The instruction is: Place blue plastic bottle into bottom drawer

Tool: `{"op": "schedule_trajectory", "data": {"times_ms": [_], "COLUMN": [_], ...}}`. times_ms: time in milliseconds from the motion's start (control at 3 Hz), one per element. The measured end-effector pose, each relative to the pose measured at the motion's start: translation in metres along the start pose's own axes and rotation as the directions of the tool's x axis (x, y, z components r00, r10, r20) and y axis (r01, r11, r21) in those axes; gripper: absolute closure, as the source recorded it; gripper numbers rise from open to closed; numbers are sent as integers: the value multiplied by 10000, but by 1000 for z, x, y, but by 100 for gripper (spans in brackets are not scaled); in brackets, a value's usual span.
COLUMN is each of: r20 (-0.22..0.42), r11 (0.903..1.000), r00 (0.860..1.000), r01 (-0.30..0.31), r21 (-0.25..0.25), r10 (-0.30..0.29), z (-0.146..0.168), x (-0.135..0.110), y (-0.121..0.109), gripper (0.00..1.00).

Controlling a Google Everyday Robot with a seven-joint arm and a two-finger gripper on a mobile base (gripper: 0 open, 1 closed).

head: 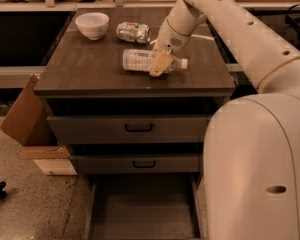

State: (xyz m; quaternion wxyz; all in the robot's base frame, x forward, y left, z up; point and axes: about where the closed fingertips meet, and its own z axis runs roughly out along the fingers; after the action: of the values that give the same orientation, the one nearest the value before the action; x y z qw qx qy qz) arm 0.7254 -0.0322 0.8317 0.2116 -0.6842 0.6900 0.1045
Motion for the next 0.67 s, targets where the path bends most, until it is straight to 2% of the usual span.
{"op": "schedule_trajectory", "data": {"times_ms": [333,667], "r20": [212,477], "r11": [9977,9929], "r00": [9980,9927], "r01": [580,1081], "r21": [350,502], "r10": [-588,-1105], "z": [-16,-38], "x": [-12,-25], "y": [4,44], "gripper": [87,100]}}
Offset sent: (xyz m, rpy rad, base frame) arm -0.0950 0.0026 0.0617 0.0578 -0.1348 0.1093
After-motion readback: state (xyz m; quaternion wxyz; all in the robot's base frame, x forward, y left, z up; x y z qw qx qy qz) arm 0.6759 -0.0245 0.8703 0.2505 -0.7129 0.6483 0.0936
